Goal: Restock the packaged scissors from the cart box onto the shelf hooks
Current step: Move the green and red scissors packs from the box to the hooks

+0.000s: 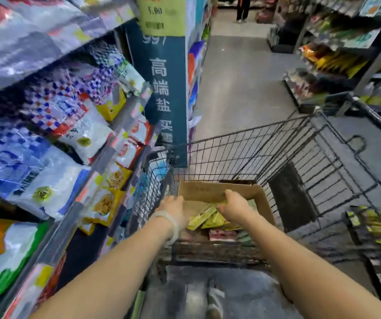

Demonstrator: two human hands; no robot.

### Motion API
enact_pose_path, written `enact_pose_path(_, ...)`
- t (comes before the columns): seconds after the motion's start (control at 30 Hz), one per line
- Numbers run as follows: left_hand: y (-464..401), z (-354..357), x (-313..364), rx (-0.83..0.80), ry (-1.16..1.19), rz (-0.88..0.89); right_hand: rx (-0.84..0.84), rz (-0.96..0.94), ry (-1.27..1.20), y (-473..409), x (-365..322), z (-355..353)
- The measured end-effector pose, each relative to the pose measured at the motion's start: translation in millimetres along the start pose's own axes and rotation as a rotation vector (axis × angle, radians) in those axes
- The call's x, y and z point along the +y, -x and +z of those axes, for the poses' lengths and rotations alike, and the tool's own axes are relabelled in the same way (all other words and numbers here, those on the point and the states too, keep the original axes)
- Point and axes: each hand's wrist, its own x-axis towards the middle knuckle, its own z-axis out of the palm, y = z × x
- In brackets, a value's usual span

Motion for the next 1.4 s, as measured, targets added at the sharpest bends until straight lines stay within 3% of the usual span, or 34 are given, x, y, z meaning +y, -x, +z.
enact_pose_path(0.23, -121, 18, 18, -0.219, 0.051, -0.104, -0.233, 0.072, 0.077, -116, 43, 14)
enact_pose_path(0.4, -183, 58, 24, -0.363, 0.081, -0.240, -0.382, 0.199, -0.031, -166, 70, 51)
enact_pose_path(0.63, -258, 118, 20, -0.481, 0.141, -0.195, -0.319, 0.491, -0.290, -223, 89, 98)
enact_pose_path(0.9, -315, 171, 13, -0.554, 0.182, -0.319, -0.279, 0.631, -0.290, -249, 103, 134)
enact_pose_path(1.07, -319, 175, 13, -0.654, 0.432, -0.393, -0.301, 0.678, -0.462, -247, 96, 150)
enact_pose_path(1.23, -302, 178, 14, -0.610, 0.654, -0.444, -0.268, 0.718, -0.878, -237, 84, 149)
enact_pose_path(1.4, -282, 151, 14, -0.608, 0.846, -0.498, -0.297, 0.644, -1.035, -222, 87, 118)
